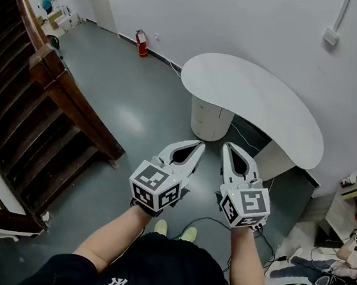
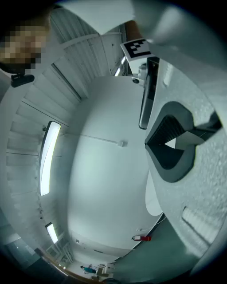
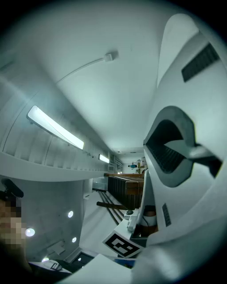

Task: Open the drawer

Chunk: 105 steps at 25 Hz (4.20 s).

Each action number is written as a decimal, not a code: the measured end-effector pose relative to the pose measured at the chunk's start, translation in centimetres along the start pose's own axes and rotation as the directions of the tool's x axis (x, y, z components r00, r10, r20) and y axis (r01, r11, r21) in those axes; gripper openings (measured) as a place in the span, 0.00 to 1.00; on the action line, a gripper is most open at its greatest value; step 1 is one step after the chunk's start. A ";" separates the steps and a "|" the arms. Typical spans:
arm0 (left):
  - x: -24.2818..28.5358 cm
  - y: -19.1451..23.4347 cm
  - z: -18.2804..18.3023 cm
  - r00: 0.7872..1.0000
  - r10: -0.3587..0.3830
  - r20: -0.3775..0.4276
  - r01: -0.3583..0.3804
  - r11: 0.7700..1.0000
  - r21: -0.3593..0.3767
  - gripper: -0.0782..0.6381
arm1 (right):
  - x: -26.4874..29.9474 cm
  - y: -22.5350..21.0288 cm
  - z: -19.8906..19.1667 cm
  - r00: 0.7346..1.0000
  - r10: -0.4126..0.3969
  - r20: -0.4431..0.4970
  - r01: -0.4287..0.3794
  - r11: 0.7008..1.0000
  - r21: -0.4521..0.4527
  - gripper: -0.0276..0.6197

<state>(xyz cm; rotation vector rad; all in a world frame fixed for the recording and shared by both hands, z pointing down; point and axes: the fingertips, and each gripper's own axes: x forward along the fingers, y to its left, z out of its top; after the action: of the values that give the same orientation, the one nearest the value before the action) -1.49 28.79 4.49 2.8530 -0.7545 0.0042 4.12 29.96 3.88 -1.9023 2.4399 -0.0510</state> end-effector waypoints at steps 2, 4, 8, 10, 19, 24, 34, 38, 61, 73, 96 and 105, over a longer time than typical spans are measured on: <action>0.2 -0.5 -0.2 1.000 0.001 -0.001 -0.001 1.000 -0.001 0.12 | -0.3 -0.2 -0.1 1.000 0.003 -0.002 -0.003 1.000 -0.002 0.06; 0.4 -0.8 -0.3 1.000 0.002 -0.003 -0.002 1.000 0.000 0.12 | -0.5 -0.4 -0.1 1.000 0.005 -0.004 -0.005 1.000 -0.002 0.06; 0.9 -1.1 -0.3 1.000 0.004 -0.008 -0.004 1.000 -0.001 0.12 | -0.5 -0.9 0.0 1.000 0.007 -0.004 -0.007 1.000 0.000 0.06; 1.2 -1.2 -0.3 1.000 0.005 -0.009 -0.005 1.000 -0.002 0.12 | -0.5 -1.2 0.1 1.000 0.008 -0.005 -0.008 1.000 0.002 0.06; 1.5 -1.6 -0.7 1.000 0.003 -0.015 -0.003 1.000 0.000 0.12 | -0.9 -1.4 -0.2 1.000 0.015 -0.005 -0.015 1.000 0.017 0.06; 1.6 -1.7 -0.8 1.000 0.000 -0.021 0.000 1.000 -0.010 0.12 | -1.7 -2.9 0.2 0.998 0.034 0.056 -0.043 0.983 0.179 0.06; 2.1 -0.1 -2.0 0.998 0.061 -0.017 -0.062 0.998 -0.025 0.12 | -3.9 -6.9 -0.3 0.983 0.067 0.169 -0.134 0.897 0.421 0.06; 2.8 -0.1 -2.7 0.997 0.075 -0.029 -0.075 0.997 -0.016 0.12 | -3.5 -6.6 -0.4 0.981 0.104 0.166 -0.161 0.912 0.377 0.06; 13.1 18.2 -7.4 0.994 0.050 -0.102 -0.052 0.999 -0.011 0.12 | 18.1 -9.8 -7.4 0.998 0.061 0.019 -0.064 0.946 0.319 0.06; 19.6 29.7 -13.4 0.987 0.010 -0.158 -0.018 0.999 -0.051 0.12 | 28.8 -12.6 -15.0 0.992 -0.056 -0.114 0.079 0.973 0.215 0.06; 35.4 44.7 -38.4 0.967 0.132 -0.219 -0.134 0.991 0.006 0.12 | 41.0 -20.8 -43.2 0.967 0.046 -0.252 -0.006 0.988 0.157 0.06; 39.8 48.5 -46.6 0.968 0.152 -0.200 -0.148 0.988 0.034 0.12 | 43.8 -22.7 -50.9 0.977 0.024 -0.211 0.013 0.985 0.171 0.06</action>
<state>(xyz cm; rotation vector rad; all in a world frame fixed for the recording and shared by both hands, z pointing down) 11.50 -23.46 61.08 2.7494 -0.9270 0.3197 12.52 -18.22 55.15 -1.9032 2.4736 -0.4724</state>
